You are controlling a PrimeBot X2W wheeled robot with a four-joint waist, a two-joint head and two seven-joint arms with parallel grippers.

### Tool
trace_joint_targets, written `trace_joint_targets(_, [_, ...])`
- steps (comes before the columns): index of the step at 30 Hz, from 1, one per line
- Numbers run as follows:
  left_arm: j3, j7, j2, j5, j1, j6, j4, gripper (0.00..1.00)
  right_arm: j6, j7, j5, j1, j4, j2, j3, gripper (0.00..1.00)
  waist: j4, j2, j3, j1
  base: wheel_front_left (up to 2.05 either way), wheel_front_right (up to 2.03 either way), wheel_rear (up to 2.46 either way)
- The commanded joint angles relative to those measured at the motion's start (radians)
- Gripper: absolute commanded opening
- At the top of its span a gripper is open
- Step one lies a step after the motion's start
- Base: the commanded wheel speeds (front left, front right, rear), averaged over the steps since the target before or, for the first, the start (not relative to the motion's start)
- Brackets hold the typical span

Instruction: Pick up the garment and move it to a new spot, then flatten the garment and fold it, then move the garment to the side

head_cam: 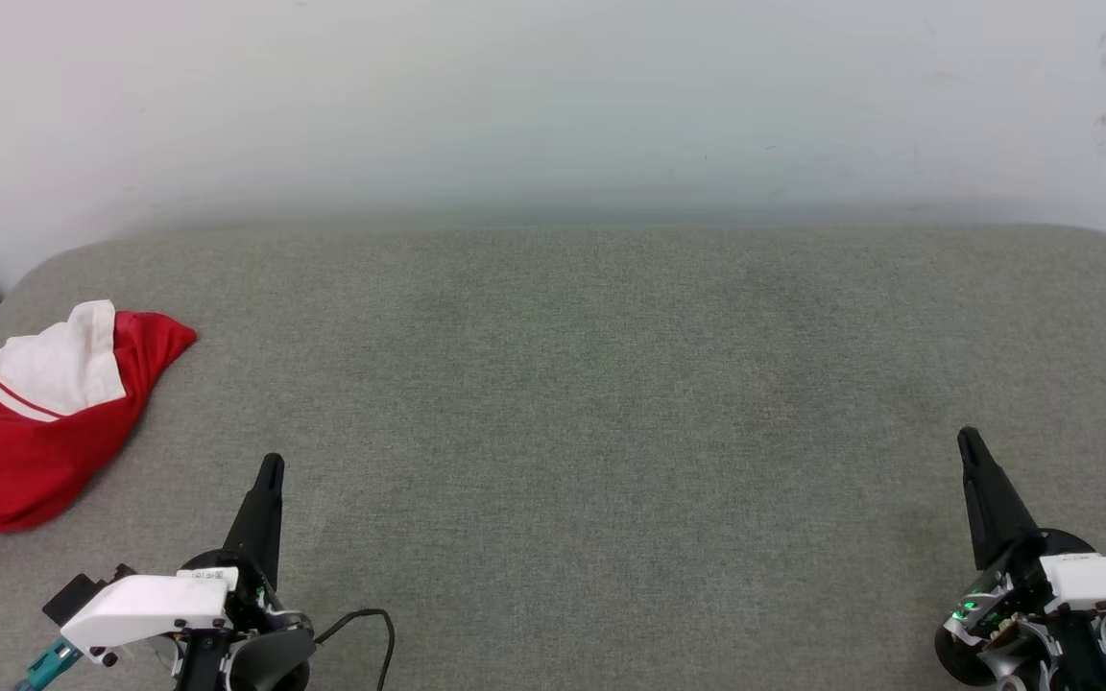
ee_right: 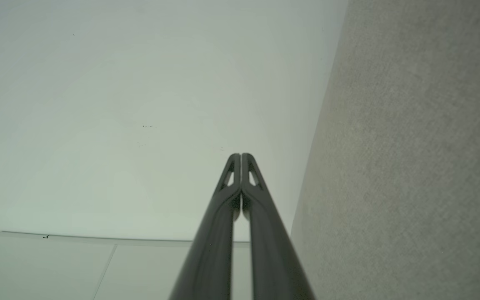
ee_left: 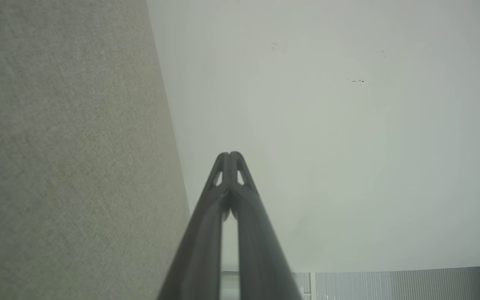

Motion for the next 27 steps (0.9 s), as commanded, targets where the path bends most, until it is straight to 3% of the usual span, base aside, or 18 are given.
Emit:
trace_joint_targets(1, [0.003,0.003,-0.001,0.003,-0.008,-0.003,0.000,0.00,0.000,0.002,-0.006,-0.012,0.001,0.003,-0.001,0.00,0.000,0.0000,0.000,0.0000,0.00,0.00,0.00])
trace_joint_targets(25, [0.003,0.002,-0.001,0.003,-0.008,-0.003,0.000,0.00,0.000,0.002,-0.005,-0.012,0.001,0.003,0.000,0.00,0.000,0.0000,0.000,0.0000,0.00,0.00,0.00])
trace_joint_targets(26, [-0.001,0.000,0.000,0.000,0.000,0.000,0.001,1.00,0.000,-0.001,0.000,0.000,0.001,0.000,0.000,1.00,0.000,0.0000,0.000,0.0000,0.00,0.00,0.00])
trace_joint_targets(27, [-0.002,-0.001,-0.001,0.000,0.003,0.000,0.007,1.00,0.000,-0.001,0.000,0.005,0.007,0.000,0.001,1.00,0.000,0.0000,0.000,0.0000,0.00,0.00,0.00])
